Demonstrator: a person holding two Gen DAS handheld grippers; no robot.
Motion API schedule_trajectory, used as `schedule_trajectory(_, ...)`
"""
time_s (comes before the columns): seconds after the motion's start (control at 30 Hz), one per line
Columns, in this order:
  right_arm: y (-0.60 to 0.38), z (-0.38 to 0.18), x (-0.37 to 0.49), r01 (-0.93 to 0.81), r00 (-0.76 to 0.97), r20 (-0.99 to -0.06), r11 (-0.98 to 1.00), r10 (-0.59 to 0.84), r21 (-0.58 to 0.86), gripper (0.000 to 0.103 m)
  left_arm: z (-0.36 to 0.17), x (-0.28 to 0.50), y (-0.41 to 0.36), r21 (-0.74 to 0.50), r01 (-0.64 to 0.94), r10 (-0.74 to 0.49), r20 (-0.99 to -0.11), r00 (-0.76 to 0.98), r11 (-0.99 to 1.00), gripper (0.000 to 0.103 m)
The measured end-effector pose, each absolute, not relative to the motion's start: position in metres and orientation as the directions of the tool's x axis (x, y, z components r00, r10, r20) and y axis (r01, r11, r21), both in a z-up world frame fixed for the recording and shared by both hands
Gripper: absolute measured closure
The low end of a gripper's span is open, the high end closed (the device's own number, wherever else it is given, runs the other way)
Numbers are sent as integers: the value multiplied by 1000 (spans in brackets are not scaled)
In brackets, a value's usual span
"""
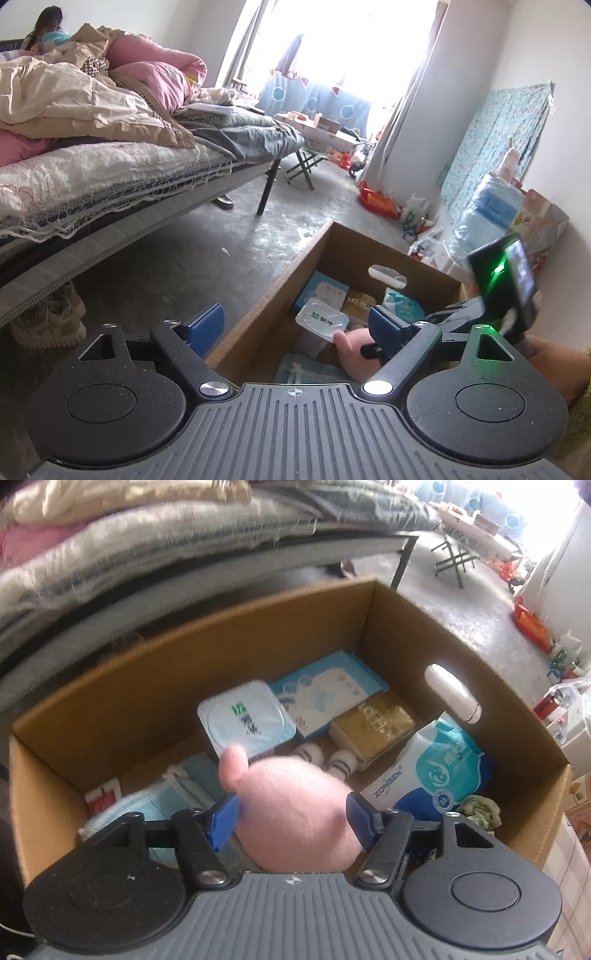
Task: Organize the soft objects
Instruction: 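Lower the pink pig into the box and open the right tool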
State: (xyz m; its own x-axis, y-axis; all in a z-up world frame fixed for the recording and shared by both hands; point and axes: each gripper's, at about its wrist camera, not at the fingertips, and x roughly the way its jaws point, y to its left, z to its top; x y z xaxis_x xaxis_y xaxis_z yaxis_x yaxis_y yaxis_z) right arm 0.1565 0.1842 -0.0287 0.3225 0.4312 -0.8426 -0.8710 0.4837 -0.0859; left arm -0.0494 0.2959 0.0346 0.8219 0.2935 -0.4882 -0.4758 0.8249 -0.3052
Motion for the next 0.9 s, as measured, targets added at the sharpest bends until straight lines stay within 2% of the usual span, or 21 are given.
schedule_trajectory(0.13,154,0,151,-862,315,-789,507,527,-5,24,39,-51,288,-296,-466,290,-484,825,834,12)
schedule_trajectory(0.37,53,55,121,-829,349,-649,546,676,122,5,54,-50,259,-255,-398,254,-456,853,881,3)
schedule_trajectory(0.63,-101,87,83,-707,499,-484,660,719,254,1,69,-34,200,-216,-205,90,-447,890,955,0)
schedule_trajectory(0.77,-169,83,68,-613,608,-423,736,672,288,0,72,-20,165,-191,-129,28,-457,889,973,0)
schedule_trajectory(0.9,-218,61,61,-511,673,-407,786,617,347,0,72,-2,127,-167,-50,-36,-476,879,985,0)
